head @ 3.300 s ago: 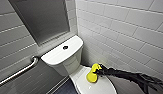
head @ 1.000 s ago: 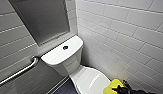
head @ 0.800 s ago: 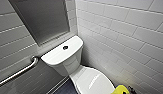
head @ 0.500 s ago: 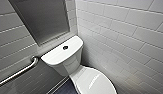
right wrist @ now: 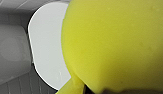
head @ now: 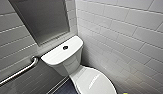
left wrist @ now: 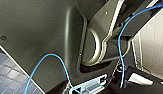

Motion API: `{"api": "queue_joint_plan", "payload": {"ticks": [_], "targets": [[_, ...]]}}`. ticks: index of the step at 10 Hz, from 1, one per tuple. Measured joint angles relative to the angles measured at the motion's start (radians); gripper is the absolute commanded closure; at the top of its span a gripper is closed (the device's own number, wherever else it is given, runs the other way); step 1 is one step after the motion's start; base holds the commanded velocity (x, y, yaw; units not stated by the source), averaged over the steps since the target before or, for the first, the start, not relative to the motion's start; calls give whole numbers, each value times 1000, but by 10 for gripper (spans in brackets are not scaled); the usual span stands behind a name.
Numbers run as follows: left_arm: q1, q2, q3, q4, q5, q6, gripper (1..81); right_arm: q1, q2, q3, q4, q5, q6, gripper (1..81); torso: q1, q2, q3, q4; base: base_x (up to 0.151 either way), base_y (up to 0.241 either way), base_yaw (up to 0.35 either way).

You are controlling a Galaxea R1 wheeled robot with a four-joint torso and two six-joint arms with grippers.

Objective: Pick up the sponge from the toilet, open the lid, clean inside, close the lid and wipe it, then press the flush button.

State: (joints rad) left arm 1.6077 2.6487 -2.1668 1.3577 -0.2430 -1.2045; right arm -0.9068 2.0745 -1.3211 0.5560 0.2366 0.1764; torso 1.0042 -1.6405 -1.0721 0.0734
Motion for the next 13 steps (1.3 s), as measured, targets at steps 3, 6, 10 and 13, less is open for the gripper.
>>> {"api": "queue_joint_plan", "payload": {"ticks": [3, 6, 10, 13], "targets": [[0, 10, -1, 0, 0, 0, 10, 120, 80, -18, -3, -81, 0, 811, 0, 0, 0, 0, 0, 0, 0], [0, 19, -1, 0, 2, 0, 10, 254, 260, -261, -13, -219, 0, 811, 0, 0, 0, 0, 0, 0, 0], [0, 19, -3, -1, 4, 0, 10, 433, 567, -674, -66, -371, 0, 811, 0, 0, 0, 0, 0, 0, 0], [0, 19, -8, -1, 4, 0, 10, 475, 795, -847, -131, -466, 0, 811, 0, 0, 0, 0, 0, 0, 0]]}}
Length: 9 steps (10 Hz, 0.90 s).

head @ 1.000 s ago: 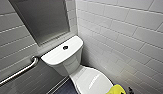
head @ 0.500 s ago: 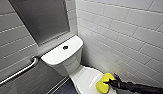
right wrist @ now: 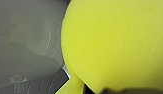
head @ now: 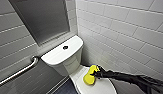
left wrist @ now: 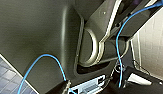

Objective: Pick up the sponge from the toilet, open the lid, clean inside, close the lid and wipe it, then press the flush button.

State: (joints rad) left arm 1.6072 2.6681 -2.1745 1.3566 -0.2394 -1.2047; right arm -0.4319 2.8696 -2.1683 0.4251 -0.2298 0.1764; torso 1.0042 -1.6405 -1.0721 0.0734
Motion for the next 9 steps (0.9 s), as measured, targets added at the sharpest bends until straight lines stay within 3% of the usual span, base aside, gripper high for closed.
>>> {"api": "queue_joint_plan", "payload": {"ticks": [5, 9], "targets": [[1, 0, 0, -2, 0, 0, 10, 10, 198, -260, -92, -25, 0, 811, 0, 0, 0, 0, 0, 0, 0], [16, -9, -2, -3, -1, 0, 10, -77, 211, -317, -105, 118, 0, 811, 0, 0, 0, 0, 0, 0, 0]]}}
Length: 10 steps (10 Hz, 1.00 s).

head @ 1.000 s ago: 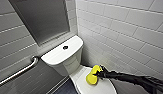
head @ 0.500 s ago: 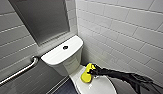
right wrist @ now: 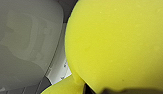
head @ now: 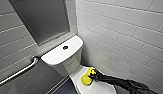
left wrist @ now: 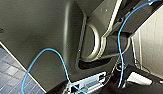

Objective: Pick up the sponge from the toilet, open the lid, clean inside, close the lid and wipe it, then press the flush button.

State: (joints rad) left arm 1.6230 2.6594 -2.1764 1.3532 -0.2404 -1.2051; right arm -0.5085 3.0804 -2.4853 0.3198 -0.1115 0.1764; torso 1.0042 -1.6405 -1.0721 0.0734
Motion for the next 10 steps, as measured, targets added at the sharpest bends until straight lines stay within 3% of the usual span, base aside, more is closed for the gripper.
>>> {"api": "queue_joint_plan", "payload": {"ticks": [2, 4, 6, 10], "targets": [[1, 1, 0, 0, 0, 0, 10, -20, -56, 84, -1, 49, 2, 811, 0, 0, 0, 0, 0, 0, 0], [1, 6, 0, 0, 0, 0, 10, -36, -129, 197, -1, 48, 9, 811, 0, 0, 0, 0, 0, 0, 0], [1, 10, 0, 0, -1, 0, 10, -57, -260, 367, -4, 34, 21, 811, 0, 0, 0, 0, 0, 0, 0], [1, 8, 0, 1, -1, 0, 10, -135, -448, 534, -3, 106, 35, 811, 0, 0, 0, 0, 0, 0, 0]]}}
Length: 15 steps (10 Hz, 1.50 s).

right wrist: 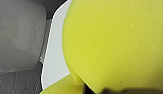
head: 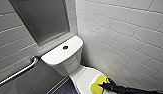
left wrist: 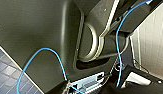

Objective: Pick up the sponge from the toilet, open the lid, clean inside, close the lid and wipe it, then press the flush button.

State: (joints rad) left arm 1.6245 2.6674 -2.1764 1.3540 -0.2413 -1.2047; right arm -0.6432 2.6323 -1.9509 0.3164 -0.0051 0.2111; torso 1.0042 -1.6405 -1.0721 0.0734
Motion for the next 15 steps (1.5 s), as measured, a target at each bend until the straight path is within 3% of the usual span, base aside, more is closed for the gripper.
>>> {"api": "queue_joint_plan", "payload": {"ticks": [5, 12, 15], "targets": [[0, 0, 0, 1, 0, 0, 10, -77, -216, 178, 0, 44, 16, 811, 0, 0, 0, 0, 0, 0, 0], [-1, -10, 0, 4, -15, 1, 10, -326, -376, 297, -1, 259, 18, 811, 0, 0, 0, 0, 0, 0, 0], [-14, -9, 0, 4, -15, 1, 10, -412, -511, 417, -2, 252, 17, 811, 0, 0, 0, 0, 0, 0, 0]]}}
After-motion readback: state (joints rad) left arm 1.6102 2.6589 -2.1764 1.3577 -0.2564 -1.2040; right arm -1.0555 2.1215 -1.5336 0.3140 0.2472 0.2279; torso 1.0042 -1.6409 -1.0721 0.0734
